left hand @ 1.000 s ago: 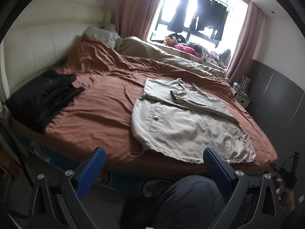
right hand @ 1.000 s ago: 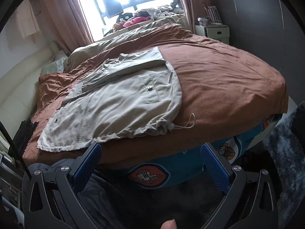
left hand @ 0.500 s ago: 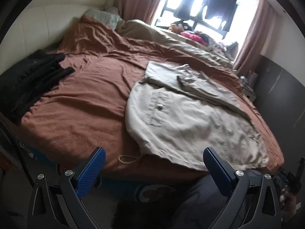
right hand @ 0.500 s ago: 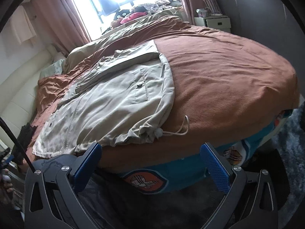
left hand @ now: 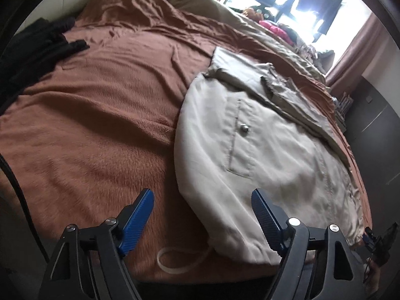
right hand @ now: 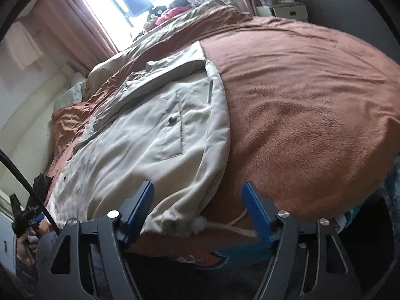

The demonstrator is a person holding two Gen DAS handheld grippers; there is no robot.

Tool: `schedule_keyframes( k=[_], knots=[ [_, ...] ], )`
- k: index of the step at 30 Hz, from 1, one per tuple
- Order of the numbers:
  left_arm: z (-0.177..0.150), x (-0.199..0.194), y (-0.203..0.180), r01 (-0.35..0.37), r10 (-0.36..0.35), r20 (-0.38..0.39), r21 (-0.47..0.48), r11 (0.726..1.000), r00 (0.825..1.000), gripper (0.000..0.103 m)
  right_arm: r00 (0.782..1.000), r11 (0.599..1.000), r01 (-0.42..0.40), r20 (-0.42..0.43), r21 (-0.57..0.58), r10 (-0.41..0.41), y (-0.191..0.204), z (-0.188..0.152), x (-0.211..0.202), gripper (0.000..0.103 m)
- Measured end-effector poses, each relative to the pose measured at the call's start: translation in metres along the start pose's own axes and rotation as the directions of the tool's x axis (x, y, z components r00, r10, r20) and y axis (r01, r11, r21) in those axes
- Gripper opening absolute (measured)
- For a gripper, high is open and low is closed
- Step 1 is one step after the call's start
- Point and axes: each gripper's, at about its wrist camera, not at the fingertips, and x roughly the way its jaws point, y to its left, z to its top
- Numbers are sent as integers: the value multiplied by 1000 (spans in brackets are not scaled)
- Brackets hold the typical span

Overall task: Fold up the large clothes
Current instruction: 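Move both tools to the drawstring hem and close both grippers on it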

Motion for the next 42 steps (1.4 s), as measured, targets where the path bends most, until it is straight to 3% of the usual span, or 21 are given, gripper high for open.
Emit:
schedule_keyframes(
  k=[10,15,23,26,28,32,36,42],
  knots=[
    [28,38,13,34,-35,-49,-28,999,998,71,991,987,-122,-43,109,127,-20,29,43,58],
    [28,41,18,74,-78,-68,-60,995,995,59,980,973,-181,-52,146,190,-29,27,47,58],
    [-5,28,14,231,-244,-102,-123,965,964,45,929,913,-336,-78,230,361,-43,-1,38,58],
    [-9,28,10,242,-255,-104,-122,962,961,42,921,899,-350,-76,263,381,-52,-5,39,46],
    [-6,32,10,244,-259,-103,-135,960,960,32,929,903,-331,-77,274,363,-56,-4,41,33],
    [-5,34,6,233,-250,-102,-151,961,963,16,936,907,-310,-75,284,344,-58,2,43,26],
    [-9,23,8,249,-265,-68,-178,952,962,12,937,909,-322,-50,265,347,-45,5,27,17],
    [2,-6,-5,287,-290,3,-154,945,957,10,925,900,-377,36,219,378,-27,25,-15,15]
  ],
)
